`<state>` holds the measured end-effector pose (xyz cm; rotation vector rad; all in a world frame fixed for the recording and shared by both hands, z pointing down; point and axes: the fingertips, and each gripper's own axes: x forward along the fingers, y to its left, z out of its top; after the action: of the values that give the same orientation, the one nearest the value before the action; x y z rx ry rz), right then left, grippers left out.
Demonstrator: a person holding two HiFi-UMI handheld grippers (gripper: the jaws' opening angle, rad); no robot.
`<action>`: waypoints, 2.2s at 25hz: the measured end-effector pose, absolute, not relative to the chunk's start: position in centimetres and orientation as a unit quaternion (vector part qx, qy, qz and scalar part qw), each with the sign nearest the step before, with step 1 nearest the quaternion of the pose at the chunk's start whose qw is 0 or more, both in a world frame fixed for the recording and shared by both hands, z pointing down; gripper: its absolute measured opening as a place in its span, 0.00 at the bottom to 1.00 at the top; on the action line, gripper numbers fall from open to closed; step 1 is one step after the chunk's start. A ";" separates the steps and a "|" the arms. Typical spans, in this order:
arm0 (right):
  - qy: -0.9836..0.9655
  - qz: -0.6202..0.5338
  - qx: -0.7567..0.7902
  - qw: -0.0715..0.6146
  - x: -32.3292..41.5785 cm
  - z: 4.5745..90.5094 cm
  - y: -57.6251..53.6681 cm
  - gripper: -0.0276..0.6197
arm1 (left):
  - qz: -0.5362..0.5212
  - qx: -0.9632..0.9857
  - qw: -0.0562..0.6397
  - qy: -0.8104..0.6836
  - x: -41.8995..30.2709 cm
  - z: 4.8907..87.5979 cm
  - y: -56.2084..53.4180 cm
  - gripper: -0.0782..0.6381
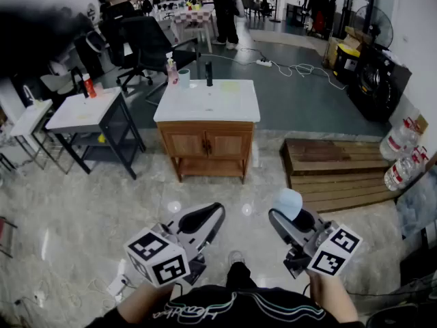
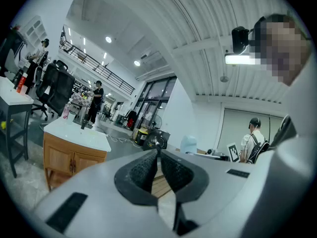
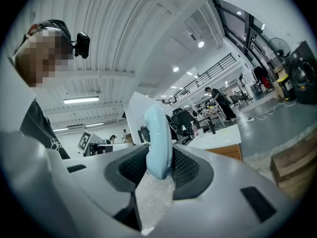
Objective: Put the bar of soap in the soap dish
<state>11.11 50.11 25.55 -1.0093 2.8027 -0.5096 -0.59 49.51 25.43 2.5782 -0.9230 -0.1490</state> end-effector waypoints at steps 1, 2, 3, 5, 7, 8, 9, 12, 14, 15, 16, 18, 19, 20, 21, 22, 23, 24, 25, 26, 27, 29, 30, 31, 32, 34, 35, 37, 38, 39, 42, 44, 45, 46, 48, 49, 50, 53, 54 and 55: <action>0.926 -0.168 -0.333 0.058 10.9 25.6 50.1 0.27 | -0.051 0.922 0.198 -0.330 -0.8 25.5 49.6 0.17; 0.926 -0.167 -0.333 0.056 10.7 25.7 50.1 0.27 | -0.049 0.922 0.198 -0.330 -0.9 25.6 49.7 0.17; 0.927 -0.167 -0.333 0.055 10.5 25.7 50.0 0.27 | -0.048 0.922 0.198 -0.330 -1.1 25.7 49.8 0.17; 0.927 -0.166 -0.331 0.054 10.2 26.0 49.7 0.27 | -0.046 0.920 0.199 -0.334 -1.4 25.9 49.6 0.17; 0.928 -0.168 -0.329 0.054 10.0 26.5 49.0 0.27 | -0.044 0.918 0.202 -0.338 -1.7 26.5 49.0 0.17; 0.927 -0.170 -0.329 0.054 9.9 26.8 48.6 0.27 | -0.043 0.917 0.205 -0.341 -1.9 26.8 48.7 0.17; 0.927 -0.173 -0.328 0.055 9.7 27.0 48.1 0.27 | -0.042 0.915 0.209 -0.343 -2.1 27.1 48.3 0.17; 0.926 -0.182 -0.327 0.056 9.6 27.8 46.6 0.27 | -0.043 0.910 0.221 -0.349 -2.4 27.9 46.9 0.17; 0.925 -0.187 -0.324 0.061 9.5 28.1 45.5 0.27 | -0.043 0.908 0.224 -0.352 -2.5 28.4 46.1 0.17; 0.925 -0.191 -0.322 0.064 9.5 28.2 45.0 0.27 | -0.042 0.907 0.225 -0.353 -2.5 28.6 45.6 0.17; 0.925 -0.195 -0.320 0.066 9.4 28.3 44.5 0.27 | -0.042 0.907 0.226 -0.353 -2.5 28.7 45.1 0.17; 0.925 -0.195 -0.319 0.063 9.4 28.4 43.2 0.27 | -0.043 0.907 0.226 -0.354 -2.4 28.7 43.9 0.17; 0.926 -0.192 -0.320 0.058 9.4 28.3 42.4 0.27 | -0.042 0.907 0.224 -0.354 -2.4 28.7 43.1 0.17; 0.927 -0.186 -0.321 0.054 9.5 28.3 41.6 0.27 | -0.041 0.908 0.223 -0.353 -2.3 28.6 42.3 0.17; 0.928 -0.181 -0.322 0.049 9.6 28.3 40.8 0.27 | -0.040 0.907 0.224 -0.353 -2.2 28.6 41.5 0.17; 0.929 -0.176 -0.323 0.047 9.7 28.2 39.9 0.27 | -0.039 0.907 0.224 -0.354 -2.1 28.6 40.6 0.17; 0.929 -0.172 -0.324 0.046 9.9 28.1 38.9 0.27 | -0.037 0.908 0.223 -0.354 -1.9 28.5 39.7 0.17; 0.929 -0.171 -0.325 0.047 10.2 28.0 37.9 0.27 | -0.036 0.908 0.221 -0.353 -1.6 28.3 38.7 0.17; 0.928 -0.171 -0.327 0.049 10.5 27.9 36.8 0.27 | -0.035 0.909 0.219 -0.352 -1.3 28.1 37.7 0.17; 0.927 -0.172 -0.328 0.052 10.9 27.8 35.7 0.27 | -0.033 0.910 0.217 -0.352 -1.0 28.0 36.7 0.17; 0.927 -0.173 -0.329 0.054 11.4 27.7 34.6 0.27 | -0.031 0.911 0.216 -0.351 -0.6 27.8 35.7 0.17; 0.925 -0.176 -0.331 0.057 12.1 27.5 32.3 0.27 | -0.027 0.910 0.216 -0.352 -0.1 27.7 33.4 0.17; 0.925 -0.177 -0.331 0.058 12.4 27.4 31.1 0.27 | -0.025 0.910 0.216 -0.353 0.1 27.6 32.2 0.17; 0.925 -0.178 -0.330 0.059 12.6 27.4 29.9 0.27 | -0.023 0.910 0.217 -0.354 0.3 27.6 30.9 0.17; 0.925 -0.179 -0.329 0.060 12.7 27.4 28.6 0.27 | -0.021 0.909 0.217 -0.354 0.5 27.6 29.6 0.17; 0.926 -0.183 -0.325 0.064 13.1 27.4 26.1 0.27 | -0.017 0.910 0.216 -0.354 1.0 27.8 27.1 0.17; 0.926 -0.186 -0.323 0.065 13.4 27.5 24.9 0.27 | -0.015 0.910 0.216 -0.354 1.3 27.9 25.9 0.17; 0.926 -0.189 -0.322 0.063 14.1 27.8 22.4 0.27 | -0.013 0.908 0.221 -0.356 1.9 28.1 23.4 0.17; 0.926 -0.189 -0.322 0.060 14.5 28.0 21.2 0.27 | -0.011 0.907 0.224 -0.357 2.2 28.3 22.2 0.17; 0.926 -0.190 -0.322 0.058 14.8 28.2 20.0 0.27 | -0.007 0.906 0.225 -0.358 2.5 28.3 21.0 0.17; 0.928 -0.189 -0.318 0.052 15.1 28.7 16.5 0.27 | 0.015 0.908 0.205 -0.366 3.2 28.5 17.3 0.17; 0.929 -0.185 -0.316 0.046 15.1 29.0 14.5 0.27 | 0.025 0.907 0.190 -0.374 3.4 28.6 15.3 0.17; 0.930 -0.184 -0.315 0.044 15.1 29.1 13.7 0.27 | 0.026 0.908 0.185 -0.375 3.4 28.6 14.5 0.17; 0.930 -0.184 -0.314 0.043 15.0 29.1 13.1 0.27 | 0.024 0.909 0.183 -0.374 3.4 28.6 13.8 0.17; 0.931 -0.182 -0.313 0.040 14.9 29.2 12.2 0.27 | 0.018 0.909 0.183 -0.375 3.4 28.6 12.7 0.17; 0.932 -0.180 -0.313 0.038 14.9 29.2 11.8 0.27 | 0.014 0.907 0.185 -0.377 3.3 28.6 12.2 0.17; 0.932 -0.179 -0.313 0.036 14.8 29.2 11.4 0.27 | 0.012 0.907 0.186 -0.379 3.3 28.6 11.9 0.17; 0.933 -0.171 -0.315 0.037 14.4 28.8 10.8 0.27 | 0.010 0.907 0.181 -0.379 3.1 28.6 11.4 0.17; 0.934 -0.168 -0.313 0.038 14.3 28.6 10.6 0.27 | 0.009 0.906 0.182 -0.382 3.0 28.5 11.3 0.17; 0.935 -0.166 -0.311 0.039 14.1 28.4 10.5 0.27 | 0.007 0.905 0.183 -0.384 2.8 28.4 11.2 0.17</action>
<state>14.09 10.51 28.43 -0.9536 2.8663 -0.5077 2.81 11.18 28.35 2.5521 -1.0846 0.0201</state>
